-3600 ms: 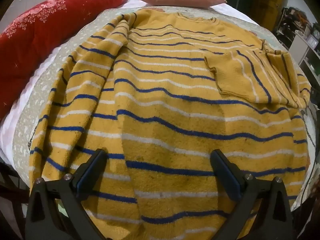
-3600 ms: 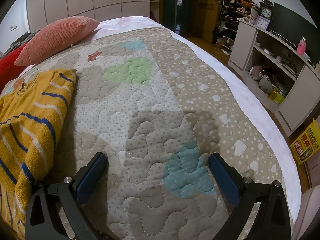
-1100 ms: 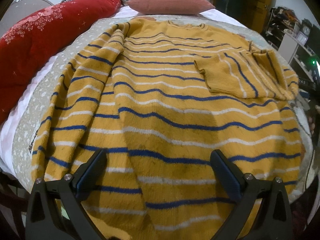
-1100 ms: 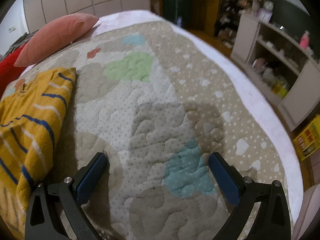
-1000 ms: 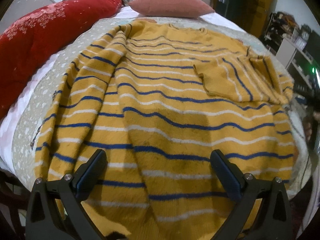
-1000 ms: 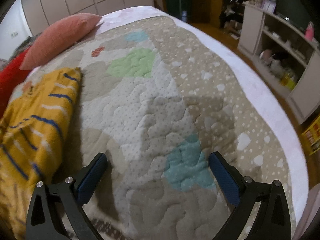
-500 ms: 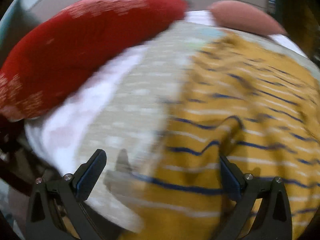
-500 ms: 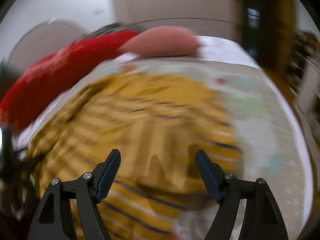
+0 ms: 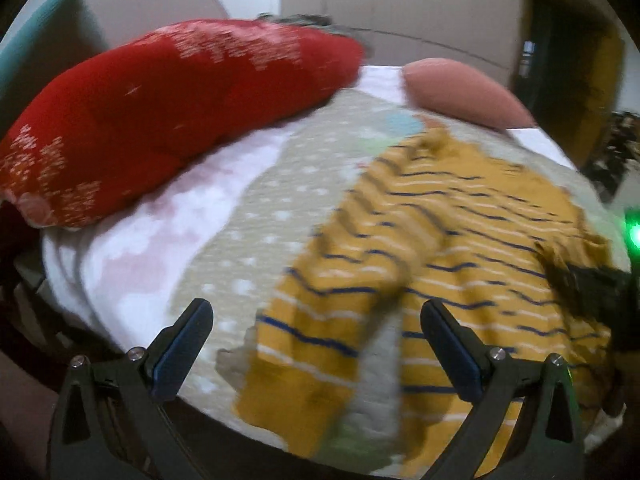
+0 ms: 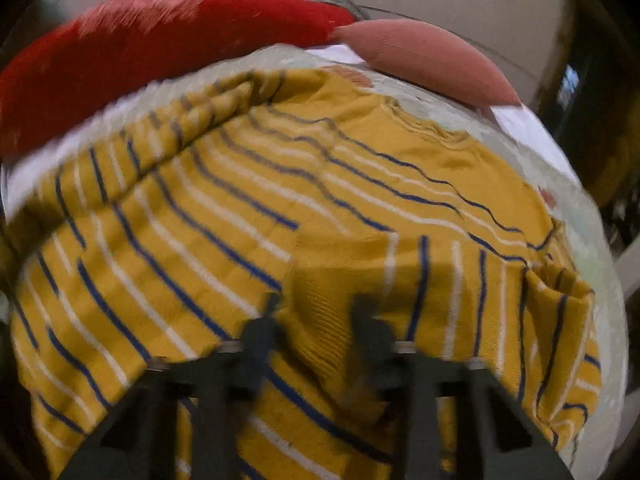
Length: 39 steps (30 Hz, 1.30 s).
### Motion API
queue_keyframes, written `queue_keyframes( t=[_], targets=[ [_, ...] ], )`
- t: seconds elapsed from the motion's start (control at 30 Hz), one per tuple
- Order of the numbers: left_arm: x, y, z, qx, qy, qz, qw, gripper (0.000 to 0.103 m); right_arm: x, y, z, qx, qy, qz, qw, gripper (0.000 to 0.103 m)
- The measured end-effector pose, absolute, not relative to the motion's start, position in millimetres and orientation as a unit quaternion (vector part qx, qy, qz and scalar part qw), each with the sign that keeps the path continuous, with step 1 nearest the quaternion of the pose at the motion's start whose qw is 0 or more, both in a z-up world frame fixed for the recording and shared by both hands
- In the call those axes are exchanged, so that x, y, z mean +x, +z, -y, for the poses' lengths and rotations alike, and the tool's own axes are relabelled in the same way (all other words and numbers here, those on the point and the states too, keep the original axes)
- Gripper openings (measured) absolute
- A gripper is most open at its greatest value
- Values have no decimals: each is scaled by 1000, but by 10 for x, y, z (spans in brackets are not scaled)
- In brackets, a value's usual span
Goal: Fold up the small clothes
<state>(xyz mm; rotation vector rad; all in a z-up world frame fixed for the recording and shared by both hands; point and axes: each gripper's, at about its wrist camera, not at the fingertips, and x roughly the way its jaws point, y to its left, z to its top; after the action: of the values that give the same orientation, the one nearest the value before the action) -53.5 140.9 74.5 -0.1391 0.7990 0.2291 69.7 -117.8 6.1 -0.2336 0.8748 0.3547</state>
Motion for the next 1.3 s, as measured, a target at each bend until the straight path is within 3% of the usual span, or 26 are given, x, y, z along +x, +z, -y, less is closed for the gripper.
queue_keyframes(
  t=[0.27,0.4,0.43,0.53,0.57,0.63,0.7,0.83,1.0,1.03,1.07,1.1,1.17,1.2,1.23,1.3],
  targets=[
    [-511,736,-963,-49,48,-391,918,103,418,778,2709,23,15,-345,938,16],
    [-456,622,-936,-55,41,-408,910,103,224,797,3622,24,-137,-351,926,16],
    [-447,588,-936,-60,40,-414,908,103,185,774,3820,16,-181,-356,917,17],
    [-429,513,-934,-74,35,-427,901,103,8,738,4264,18,-267,-367,891,33],
    [-423,487,-929,-76,32,-430,899,103,-83,754,4338,44,-254,-364,895,35],
    [-428,442,-912,-76,25,-435,897,103,-231,766,4317,95,-192,-366,906,50],
    [-431,387,-891,-79,15,-441,894,103,-322,715,4100,137,-104,-375,911,54],
    [-425,206,-892,-108,-26,-465,878,103,-446,414,3500,232,92,-413,876,55],
    [-443,57,-814,-95,-37,-475,874,102,-496,-8,2773,222,144,-468,844,55],
    [-458,63,-783,-88,-41,-475,874,89,-542,-88,2723,219,145,-471,842,57],
    [-470,75,-750,-76,-40,-476,875,69,-576,-114,2619,208,142,-467,848,58],
    [-493,90,-716,-59,-32,-475,877,57,-573,-114,2512,189,137,-460,857,59],
    [-521,138,-732,-61,-29,-476,877,22,-574,-92,2350,159,145,-457,863,46],
    [-534,162,-778,-74,-26,-479,874,14,-567,-94,2312,165,159,-457,860,15],
    [-557,191,-830,-87,-26,-480,873,8,-573,-93,2309,174,168,-459,855,10],
    [-671,269,-919,-99,-16,-475,874,7,-644,-4,2419,176,161,-451,860,10]
  ],
)
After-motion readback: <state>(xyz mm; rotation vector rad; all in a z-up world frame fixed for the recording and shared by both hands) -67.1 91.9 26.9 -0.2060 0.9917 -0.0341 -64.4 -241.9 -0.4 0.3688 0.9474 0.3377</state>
